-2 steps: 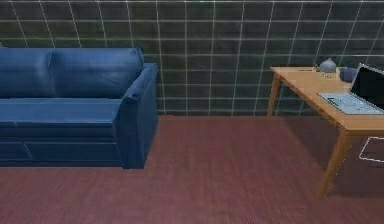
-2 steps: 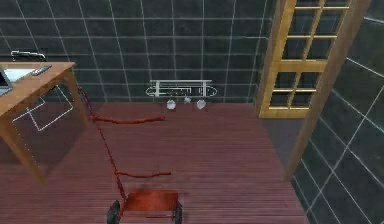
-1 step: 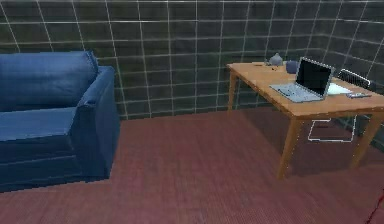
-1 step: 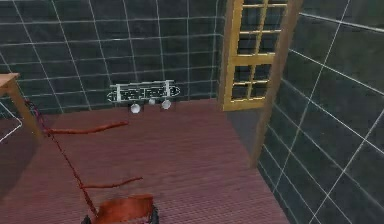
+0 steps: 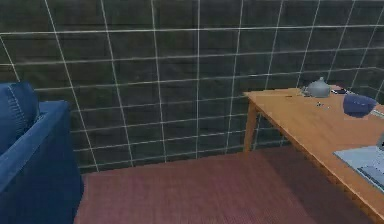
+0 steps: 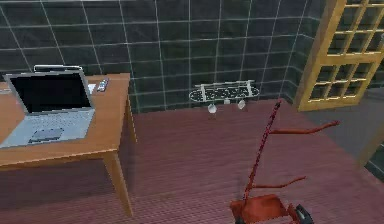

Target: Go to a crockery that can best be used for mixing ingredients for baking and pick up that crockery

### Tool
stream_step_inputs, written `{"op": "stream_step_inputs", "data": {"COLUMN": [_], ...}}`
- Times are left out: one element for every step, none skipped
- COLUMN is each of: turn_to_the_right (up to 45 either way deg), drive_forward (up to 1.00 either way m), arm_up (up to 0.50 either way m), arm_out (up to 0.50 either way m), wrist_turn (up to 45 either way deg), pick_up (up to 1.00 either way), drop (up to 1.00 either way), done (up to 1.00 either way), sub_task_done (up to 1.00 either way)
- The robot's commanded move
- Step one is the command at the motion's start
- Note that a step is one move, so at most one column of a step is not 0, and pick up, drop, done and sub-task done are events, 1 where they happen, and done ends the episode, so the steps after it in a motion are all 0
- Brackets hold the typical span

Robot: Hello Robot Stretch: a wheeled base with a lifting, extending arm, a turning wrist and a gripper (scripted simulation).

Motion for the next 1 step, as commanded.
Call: {"op": "stream_step_inputs", "data": {"turn_to_the_right": [6.0], "drive_forward": [0.00], "arm_up": [0.00], "arm_out": [0.00], "wrist_turn": [0.0], "pick_up": [0.00], "drop": [0.00], "done": [0.00], "sub_task_done": [0.00]}}
